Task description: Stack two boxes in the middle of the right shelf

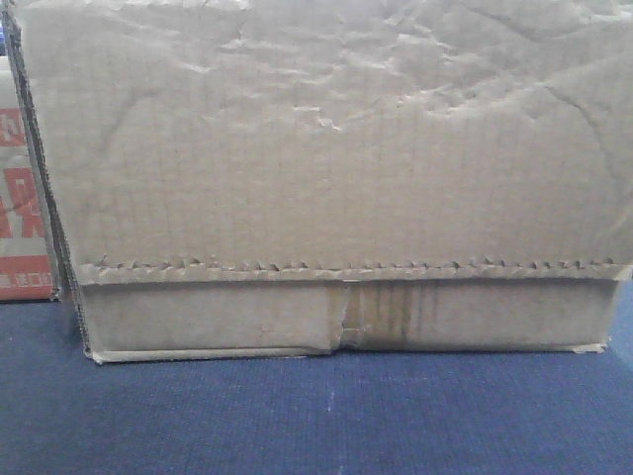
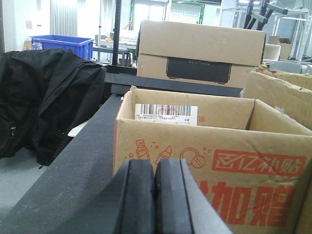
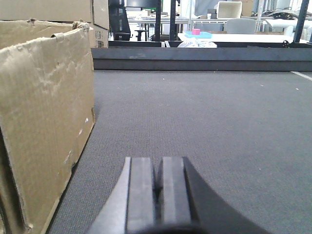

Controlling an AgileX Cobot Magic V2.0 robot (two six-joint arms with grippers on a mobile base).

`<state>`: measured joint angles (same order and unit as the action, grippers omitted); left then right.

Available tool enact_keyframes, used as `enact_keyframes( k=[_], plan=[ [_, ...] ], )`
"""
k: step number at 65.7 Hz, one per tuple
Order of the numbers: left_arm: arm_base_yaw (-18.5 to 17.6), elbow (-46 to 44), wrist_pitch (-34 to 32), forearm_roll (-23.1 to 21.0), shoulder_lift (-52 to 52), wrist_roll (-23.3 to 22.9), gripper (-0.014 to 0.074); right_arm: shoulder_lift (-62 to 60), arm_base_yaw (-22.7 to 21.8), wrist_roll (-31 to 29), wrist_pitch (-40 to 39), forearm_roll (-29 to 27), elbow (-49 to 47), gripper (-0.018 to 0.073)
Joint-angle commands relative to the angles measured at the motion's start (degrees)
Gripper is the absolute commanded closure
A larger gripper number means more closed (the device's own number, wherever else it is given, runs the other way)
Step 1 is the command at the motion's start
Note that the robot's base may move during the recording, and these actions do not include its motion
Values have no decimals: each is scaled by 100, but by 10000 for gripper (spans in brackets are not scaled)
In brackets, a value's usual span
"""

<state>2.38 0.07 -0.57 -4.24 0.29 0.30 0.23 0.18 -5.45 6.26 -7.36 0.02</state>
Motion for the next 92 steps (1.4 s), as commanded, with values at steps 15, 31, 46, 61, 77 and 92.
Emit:
enact_keyframes(
  k=[15, 31, 46, 61, 77, 92],
  plan=[
    [29, -7, -95, -38, -29, 6, 707, -23, -31, -3, -77, -28, -2, 727],
    [29, -7, -192, -38, -29, 6, 707, -23, -31, -3, -77, -28, -2, 727],
    [29, -7, -213, -38, -29, 6, 707, -23, -31, -3, -161, -28, -2, 727],
    [29, -7, -386, -65, -29, 6, 707, -23, -31, -3, -530, -28, -2, 727],
    [29, -560, -494, -65, -29, 6, 707, -23, -31, -3, -861, -28, -431, 715],
    [29, -2721, 1563, 95, 506, 6, 707, 315, -31, -3, 703, 160, -2586, 715]
  ],
)
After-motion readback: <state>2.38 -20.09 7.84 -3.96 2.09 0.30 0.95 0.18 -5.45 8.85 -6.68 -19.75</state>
